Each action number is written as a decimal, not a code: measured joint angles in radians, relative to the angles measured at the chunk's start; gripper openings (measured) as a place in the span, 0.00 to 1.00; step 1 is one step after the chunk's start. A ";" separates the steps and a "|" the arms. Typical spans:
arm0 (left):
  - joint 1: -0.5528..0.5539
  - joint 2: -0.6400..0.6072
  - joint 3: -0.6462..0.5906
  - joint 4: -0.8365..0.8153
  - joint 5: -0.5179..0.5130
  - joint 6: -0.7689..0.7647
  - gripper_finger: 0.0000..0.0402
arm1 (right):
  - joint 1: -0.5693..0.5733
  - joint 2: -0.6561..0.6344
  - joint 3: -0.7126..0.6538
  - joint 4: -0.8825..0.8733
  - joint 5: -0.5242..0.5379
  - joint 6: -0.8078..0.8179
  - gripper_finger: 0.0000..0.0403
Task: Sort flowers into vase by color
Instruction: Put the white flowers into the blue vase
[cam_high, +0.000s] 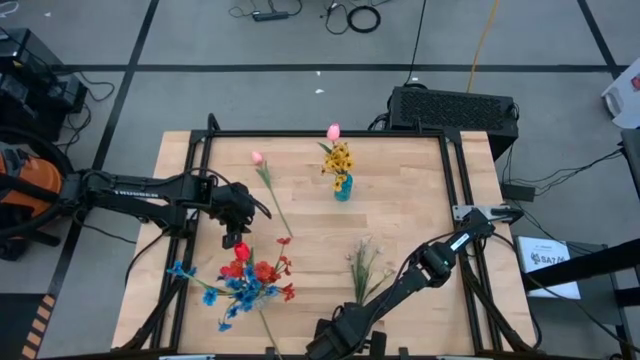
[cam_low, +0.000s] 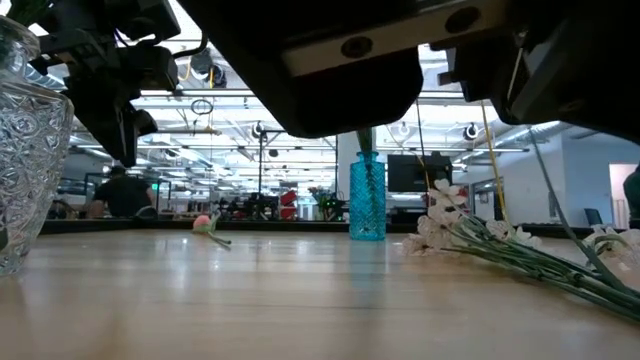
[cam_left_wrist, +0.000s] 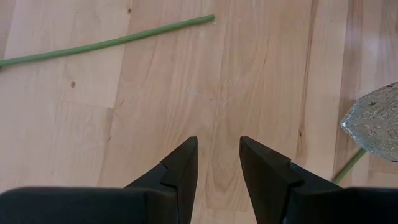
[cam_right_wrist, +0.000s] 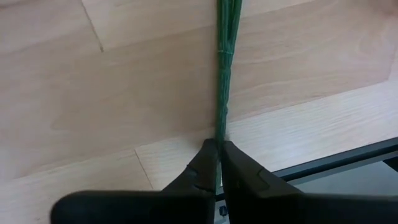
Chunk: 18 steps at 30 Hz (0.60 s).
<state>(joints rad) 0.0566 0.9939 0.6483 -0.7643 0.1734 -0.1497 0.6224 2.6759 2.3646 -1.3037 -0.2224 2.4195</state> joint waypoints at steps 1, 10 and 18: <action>0.000 0.000 0.000 0.000 0.000 0.000 0.31 | 0.001 0.000 0.000 0.000 0.007 -0.009 0.02; 0.000 0.000 0.000 0.000 0.000 0.000 0.31 | 0.014 -0.093 -0.016 -0.175 0.195 -0.032 0.00; 0.000 0.000 0.000 -0.001 0.000 0.000 0.31 | 0.002 -0.265 -0.066 -0.282 0.546 -0.075 0.00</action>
<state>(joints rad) 0.0566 0.9942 0.6483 -0.7650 0.1738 -0.1501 0.6247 2.4112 2.2984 -1.5855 0.3239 2.3449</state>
